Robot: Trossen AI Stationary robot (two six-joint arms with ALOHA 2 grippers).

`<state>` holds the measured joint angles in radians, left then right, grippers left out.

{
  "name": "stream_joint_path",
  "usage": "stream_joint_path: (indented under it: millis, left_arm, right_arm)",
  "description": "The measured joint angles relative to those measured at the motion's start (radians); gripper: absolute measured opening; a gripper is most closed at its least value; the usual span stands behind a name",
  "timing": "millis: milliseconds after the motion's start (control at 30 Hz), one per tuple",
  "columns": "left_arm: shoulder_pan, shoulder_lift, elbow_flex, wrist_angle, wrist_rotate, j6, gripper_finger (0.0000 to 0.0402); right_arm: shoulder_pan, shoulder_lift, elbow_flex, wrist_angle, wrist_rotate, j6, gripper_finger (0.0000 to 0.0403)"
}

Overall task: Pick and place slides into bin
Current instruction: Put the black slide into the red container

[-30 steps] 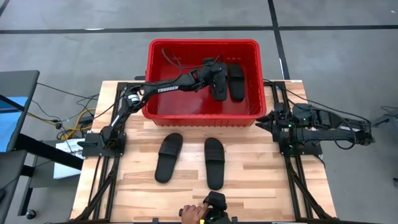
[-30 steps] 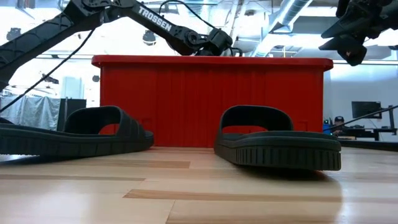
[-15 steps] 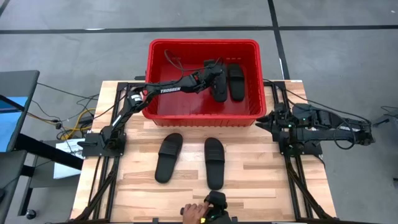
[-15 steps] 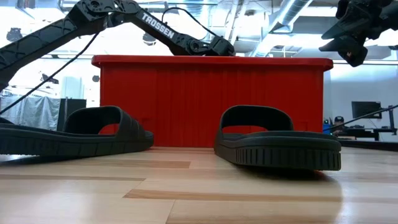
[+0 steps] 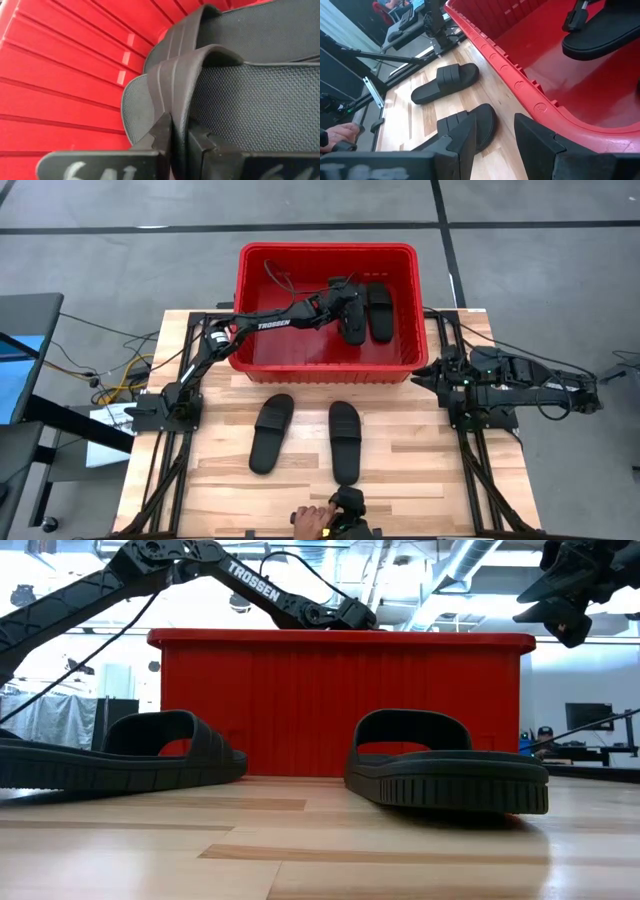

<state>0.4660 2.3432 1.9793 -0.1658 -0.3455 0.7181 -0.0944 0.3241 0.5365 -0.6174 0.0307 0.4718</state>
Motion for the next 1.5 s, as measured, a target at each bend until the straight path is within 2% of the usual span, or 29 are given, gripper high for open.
stream_joint_path:
  millis: [433, 800, 1000, 1133, 1500]
  left_arm:
    - [0.001, 0.000, 0.000, -0.006, 0.000, 0.002, 0.0018]
    - [0.006, 0.000, 0.000, 0.000, 0.000, 0.000, 0.0085]
    - [0.008, 0.000, 0.000, 0.000, 0.019, -0.006, 0.0107]
    - [0.007, -0.001, 0.000, 0.008, 0.051, -0.034, 0.0112]
    - [0.007, -0.003, 0.000, 0.009, 0.045, -0.033, 0.0112]
  right_arm:
    - [0.000, 0.000, 0.000, 0.004, 0.000, 0.000, 0.0127]
    - [0.000, 0.000, 0.000, 0.004, 0.000, 0.001, 0.0127]
    - [0.000, 0.000, 0.000, 0.004, 0.000, 0.008, 0.0127]
    - [0.000, 0.000, 0.000, 0.004, 0.000, 0.018, 0.0127]
    - [0.000, 0.000, 0.000, 0.004, 0.000, 0.027, 0.0127]
